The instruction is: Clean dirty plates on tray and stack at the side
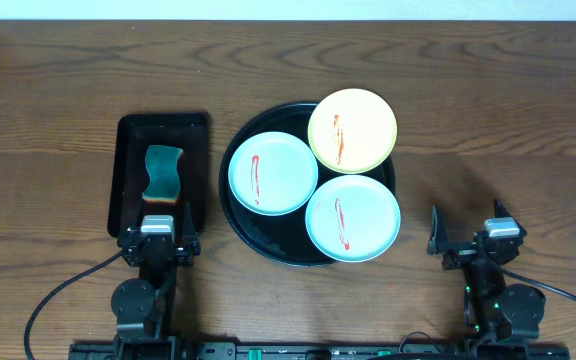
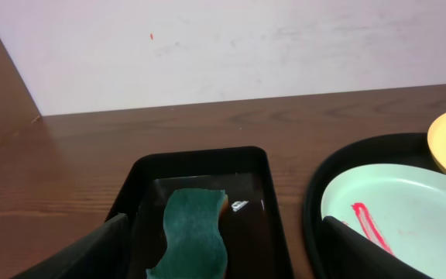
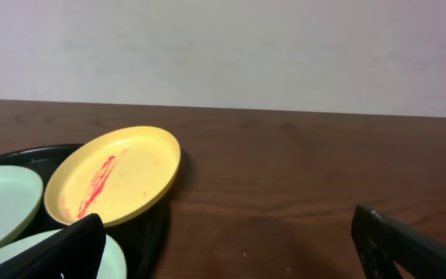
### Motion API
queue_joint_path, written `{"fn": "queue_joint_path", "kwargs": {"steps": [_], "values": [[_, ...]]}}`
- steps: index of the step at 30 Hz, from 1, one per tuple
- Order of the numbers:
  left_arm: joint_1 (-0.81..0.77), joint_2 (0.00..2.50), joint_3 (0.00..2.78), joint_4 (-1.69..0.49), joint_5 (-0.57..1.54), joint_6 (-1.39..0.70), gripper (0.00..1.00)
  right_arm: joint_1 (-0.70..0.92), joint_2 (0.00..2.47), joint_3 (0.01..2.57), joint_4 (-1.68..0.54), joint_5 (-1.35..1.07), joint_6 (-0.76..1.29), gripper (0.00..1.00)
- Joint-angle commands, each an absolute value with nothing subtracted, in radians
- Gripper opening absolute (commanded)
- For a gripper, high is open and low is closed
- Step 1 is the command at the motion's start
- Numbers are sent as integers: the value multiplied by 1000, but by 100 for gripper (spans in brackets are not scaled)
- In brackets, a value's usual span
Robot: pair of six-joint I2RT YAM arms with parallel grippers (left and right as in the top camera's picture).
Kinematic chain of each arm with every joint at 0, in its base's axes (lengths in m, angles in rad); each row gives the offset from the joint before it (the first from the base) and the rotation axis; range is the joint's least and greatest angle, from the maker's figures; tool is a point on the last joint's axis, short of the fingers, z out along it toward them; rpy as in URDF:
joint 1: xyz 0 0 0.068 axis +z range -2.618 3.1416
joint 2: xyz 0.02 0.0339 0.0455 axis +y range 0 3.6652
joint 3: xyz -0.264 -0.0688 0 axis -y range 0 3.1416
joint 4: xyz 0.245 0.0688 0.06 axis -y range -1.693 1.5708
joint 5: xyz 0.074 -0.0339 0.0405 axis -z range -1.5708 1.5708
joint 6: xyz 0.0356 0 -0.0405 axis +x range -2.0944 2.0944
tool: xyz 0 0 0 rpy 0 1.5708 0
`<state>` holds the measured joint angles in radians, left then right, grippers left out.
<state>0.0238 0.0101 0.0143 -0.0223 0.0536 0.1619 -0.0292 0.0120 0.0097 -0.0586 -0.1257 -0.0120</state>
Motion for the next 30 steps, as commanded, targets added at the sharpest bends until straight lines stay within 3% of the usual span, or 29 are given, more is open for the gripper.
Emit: {"fn": "queue_joint_path", "kwargs": {"steps": [1, 15, 23, 30], "values": [[21, 7, 4, -67, 60, 175, 77, -19, 7, 6, -56, -100, -24, 99], [21, 60, 133, -88, 72, 68, 77, -19, 7, 38, -52, -242, 25, 99], [21, 334, 463, -324, 125, 62, 77, -19, 116, 199, -104, -305, 44, 99], [21, 646, 842, -628, 140, 61, 77, -19, 420, 450, -181, -364, 44, 99]]}}
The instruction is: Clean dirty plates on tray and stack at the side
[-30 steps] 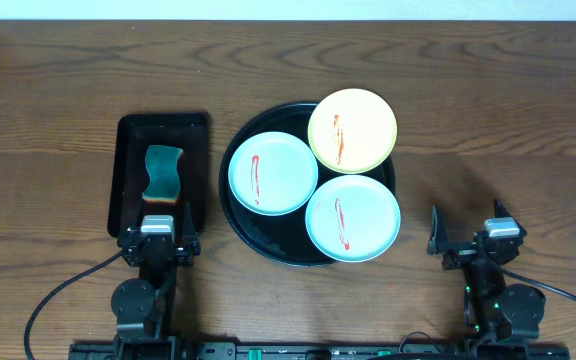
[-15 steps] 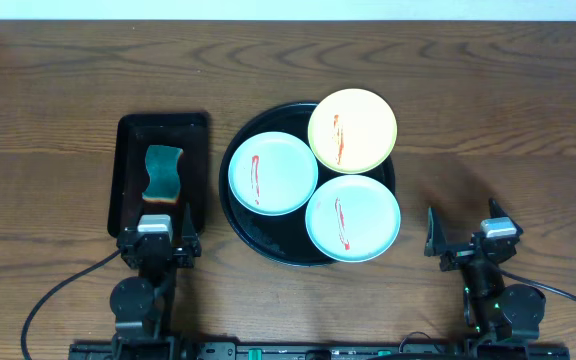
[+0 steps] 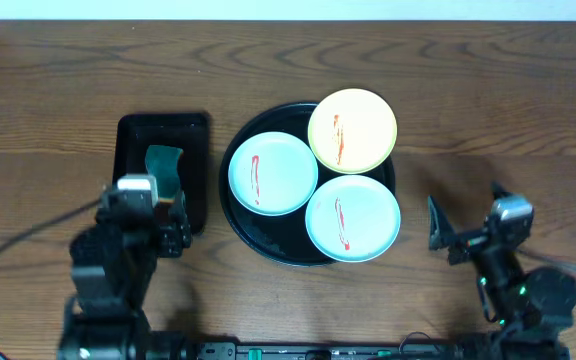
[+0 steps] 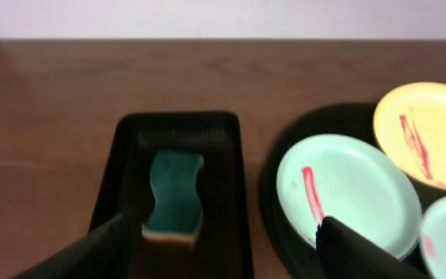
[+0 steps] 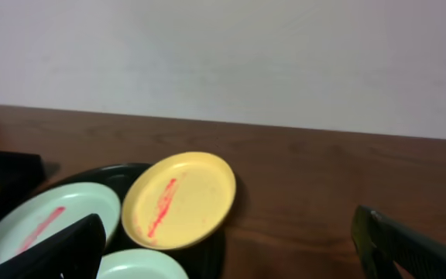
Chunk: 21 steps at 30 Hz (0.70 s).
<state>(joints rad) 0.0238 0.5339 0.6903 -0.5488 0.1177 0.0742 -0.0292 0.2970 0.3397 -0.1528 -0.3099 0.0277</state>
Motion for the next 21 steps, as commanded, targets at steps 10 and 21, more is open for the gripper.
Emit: {"fn": "queue_joint_path", "kwargs": {"steps": [10, 21], "values": [[21, 1032, 1263, -1081, 141, 61, 77, -19, 904, 978, -665, -394, 35, 99], [21, 1181, 1297, -1095, 98, 24, 77, -14, 1129, 1125, -750, -512, 54, 88]]}}
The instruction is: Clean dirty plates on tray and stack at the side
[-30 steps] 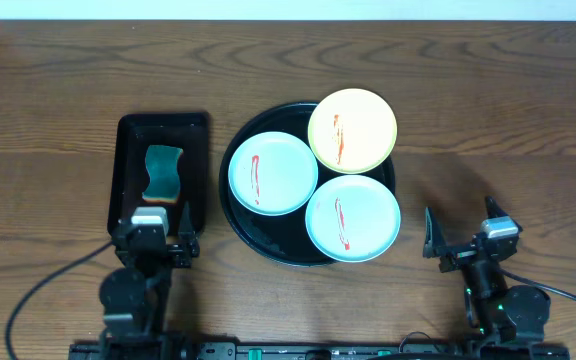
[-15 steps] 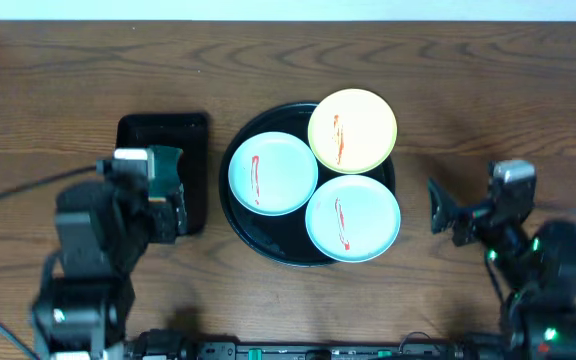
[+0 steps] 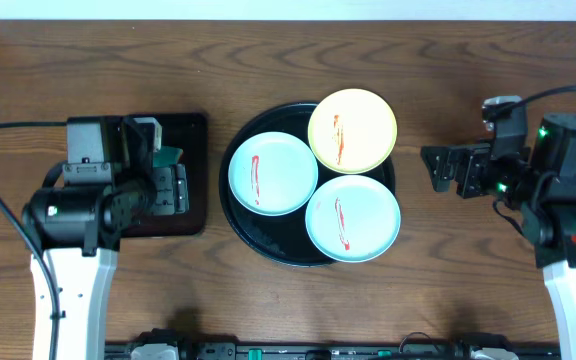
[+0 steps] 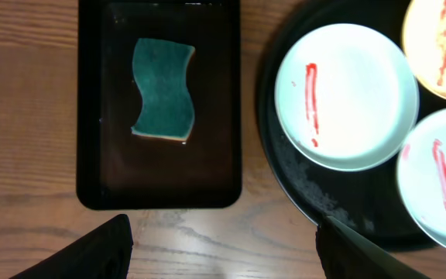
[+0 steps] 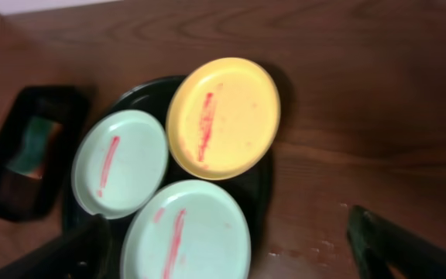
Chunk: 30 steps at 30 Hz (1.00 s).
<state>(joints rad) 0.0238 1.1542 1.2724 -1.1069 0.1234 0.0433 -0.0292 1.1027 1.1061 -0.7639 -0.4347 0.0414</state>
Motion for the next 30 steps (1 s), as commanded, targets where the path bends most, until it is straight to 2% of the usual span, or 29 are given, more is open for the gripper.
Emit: {"fn": "queue_joint_path", "kwargs": {"steps": [1, 8, 11, 15, 19, 23, 30], "values": [[21, 1192, 1297, -1092, 119, 24, 77, -2, 1144, 1125, -740, -513, 55, 84], [21, 1214, 1298, -1029, 138, 23, 77, 187, 1305, 1148, -684, -387, 168, 78], [22, 1215, 1298, -1002, 78, -38, 77, 269, 1391, 1200, -684, -317, 221, 73], [24, 1225, 1298, -995, -48, -100, 77, 373, 1567, 1306, -669, -267, 313, 64], [24, 1254, 1297, -991, -84, -100, 77, 428, 1695, 1337, -613, -266, 402, 45], [24, 1295, 1297, -992, -85, -99, 77, 473, 1797, 1337, -585, -250, 489, 38], [24, 1356, 1297, -991, -99, -99, 77, 559, 1927, 1337, -571, -183, 533, 37]]}}
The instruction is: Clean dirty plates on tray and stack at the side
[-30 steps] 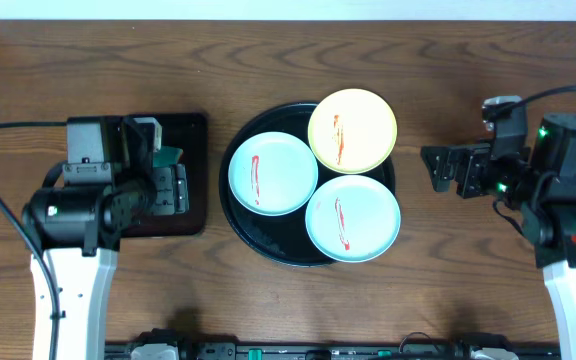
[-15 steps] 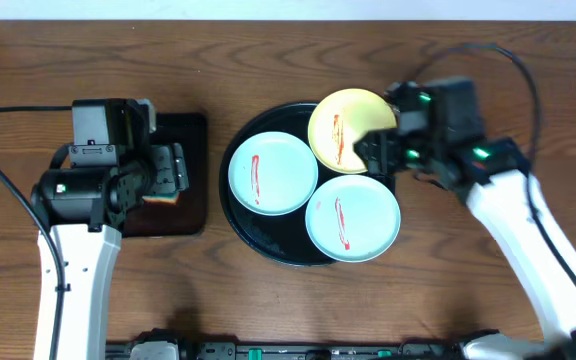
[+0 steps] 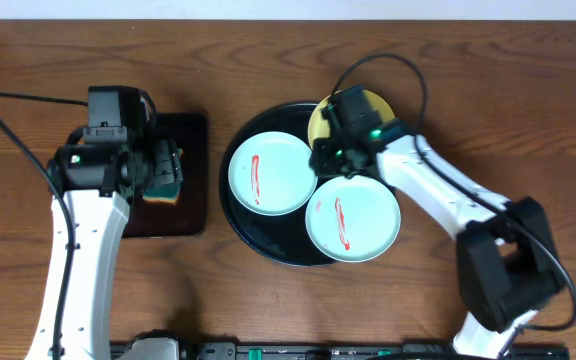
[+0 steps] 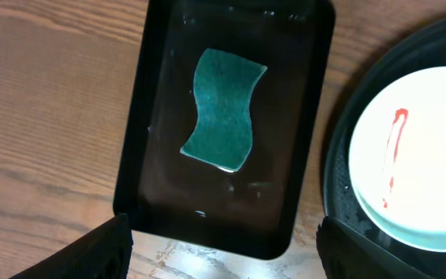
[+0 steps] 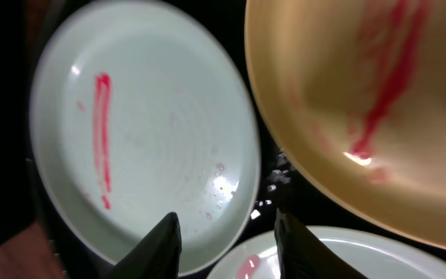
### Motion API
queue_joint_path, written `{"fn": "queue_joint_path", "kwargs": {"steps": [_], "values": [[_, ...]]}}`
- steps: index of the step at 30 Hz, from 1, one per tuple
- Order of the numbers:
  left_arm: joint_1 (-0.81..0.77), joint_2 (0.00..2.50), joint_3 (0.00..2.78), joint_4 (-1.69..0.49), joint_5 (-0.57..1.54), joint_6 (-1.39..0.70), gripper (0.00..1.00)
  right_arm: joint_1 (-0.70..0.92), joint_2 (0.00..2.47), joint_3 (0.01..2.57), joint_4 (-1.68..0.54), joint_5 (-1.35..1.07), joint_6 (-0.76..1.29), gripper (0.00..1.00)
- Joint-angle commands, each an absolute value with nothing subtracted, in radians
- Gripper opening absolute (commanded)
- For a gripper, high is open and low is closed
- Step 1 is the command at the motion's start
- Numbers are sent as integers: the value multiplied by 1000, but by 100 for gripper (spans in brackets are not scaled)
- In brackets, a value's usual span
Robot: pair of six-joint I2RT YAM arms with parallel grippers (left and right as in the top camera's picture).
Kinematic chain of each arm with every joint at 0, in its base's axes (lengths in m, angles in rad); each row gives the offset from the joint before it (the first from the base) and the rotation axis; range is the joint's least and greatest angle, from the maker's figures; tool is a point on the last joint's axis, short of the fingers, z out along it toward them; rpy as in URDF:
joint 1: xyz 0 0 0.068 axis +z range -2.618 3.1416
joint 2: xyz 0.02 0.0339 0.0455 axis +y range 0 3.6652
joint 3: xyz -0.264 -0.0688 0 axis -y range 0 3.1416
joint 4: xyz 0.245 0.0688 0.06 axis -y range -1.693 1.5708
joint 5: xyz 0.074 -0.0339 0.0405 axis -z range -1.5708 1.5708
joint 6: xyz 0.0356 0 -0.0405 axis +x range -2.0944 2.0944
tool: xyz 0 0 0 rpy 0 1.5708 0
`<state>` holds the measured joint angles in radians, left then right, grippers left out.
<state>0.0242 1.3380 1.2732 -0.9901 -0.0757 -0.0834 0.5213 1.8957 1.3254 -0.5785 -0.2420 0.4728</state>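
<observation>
Three plates streaked with red lie on a round black tray (image 3: 268, 238): a mint plate (image 3: 273, 173) at the left, a second mint plate (image 3: 353, 218) in front, and a yellow plate (image 3: 360, 125) at the back, partly under my right arm. My right gripper (image 5: 227, 242) is open, low over the gap between the left mint plate (image 5: 145, 147) and the yellow plate (image 5: 362, 101). A green sponge (image 4: 223, 108) lies in wet black rectangular tray (image 4: 134, 194). My left gripper (image 4: 224, 252) hangs open above that tray's near edge.
The rectangular tray (image 3: 196, 200) sits left of the round one on a brown wooden table (image 3: 488, 90). A white wall runs along the far edge. Cables trail from both arms over the table.
My right gripper has moved from the table right of the round tray to low over the plates, its fingers now closer together. The left gripper has shifted over the sponge tray, still open.
Both grippers first stood open at the table's front edge, looking level across it. Then both were raised. Then the left looked down on the sponge tray and the right hung right of the plates. Now the right is down among the plates.
</observation>
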Motion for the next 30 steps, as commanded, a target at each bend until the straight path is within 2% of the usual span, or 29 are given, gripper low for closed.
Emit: {"fn": "queue_joint_path", "kwargs": {"steps": [1, 6, 20, 30], "values": [[24, 1362, 1297, -989, -99, -99, 77, 566, 1938, 1337, -566, -170, 538, 37], [24, 1396, 1297, -978, -100, -99, 77, 596, 2000, 1337, -525, -70, 582, 33], [24, 1430, 1297, -968, -100, -99, 77, 603, 2008, 1351, -501, -37, 567, 33], [24, 1430, 1297, -962, -99, -99, 77, 603, 1999, 1507, -720, -19, 533, 35]]}}
